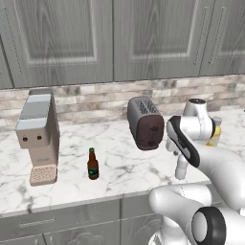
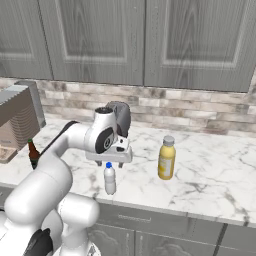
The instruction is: Place the drinks on the dining counter in a tight cluster.
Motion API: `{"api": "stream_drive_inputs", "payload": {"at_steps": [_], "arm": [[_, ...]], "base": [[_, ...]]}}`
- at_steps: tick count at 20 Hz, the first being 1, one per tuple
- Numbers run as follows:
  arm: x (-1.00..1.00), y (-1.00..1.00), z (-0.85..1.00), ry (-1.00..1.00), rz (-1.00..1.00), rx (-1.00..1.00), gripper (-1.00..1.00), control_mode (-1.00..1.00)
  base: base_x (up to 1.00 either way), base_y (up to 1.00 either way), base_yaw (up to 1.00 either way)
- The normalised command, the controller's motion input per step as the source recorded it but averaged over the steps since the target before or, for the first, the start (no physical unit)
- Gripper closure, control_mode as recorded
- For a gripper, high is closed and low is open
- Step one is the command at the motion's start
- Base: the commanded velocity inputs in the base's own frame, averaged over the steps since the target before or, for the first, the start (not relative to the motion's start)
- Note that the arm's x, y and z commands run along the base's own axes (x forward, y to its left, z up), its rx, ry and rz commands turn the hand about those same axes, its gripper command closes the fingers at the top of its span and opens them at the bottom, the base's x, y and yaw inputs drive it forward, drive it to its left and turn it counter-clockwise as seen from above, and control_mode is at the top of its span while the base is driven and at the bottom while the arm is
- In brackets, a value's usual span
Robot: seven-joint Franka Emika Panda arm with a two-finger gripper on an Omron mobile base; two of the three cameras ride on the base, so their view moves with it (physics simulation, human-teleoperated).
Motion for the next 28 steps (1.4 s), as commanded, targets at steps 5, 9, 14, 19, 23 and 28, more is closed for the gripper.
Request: {"api": "stream_drive_inputs", "payload": {"at_steps": [5,9,14,19,23,28], "arm": [[0.00,0.00,-0.17,0.00,0.00,0.00,-1.00,-1.00],[0.00,0.00,-0.14,0.00,0.00,0.00,-1.00,-1.00],[0.00,0.00,-0.05,0.01,0.00,0.00,-1.00,-1.00],[0.00,0.00,-0.01,0.01,0.00,0.00,-1.00,-1.00],[0.00,0.00,0.00,0.00,0.00,0.00,1.00,-1.00],[0.00,0.00,0.00,0.00,0.00,0.00,1.00,-1.00]], "base": [[0.00,0.00,0.00],[0.00,0.00,0.00],[0.00,0.00,0.00],[0.00,0.00,0.00],[0.00,0.00,0.00],[0.00,0.00,0.00]]}}
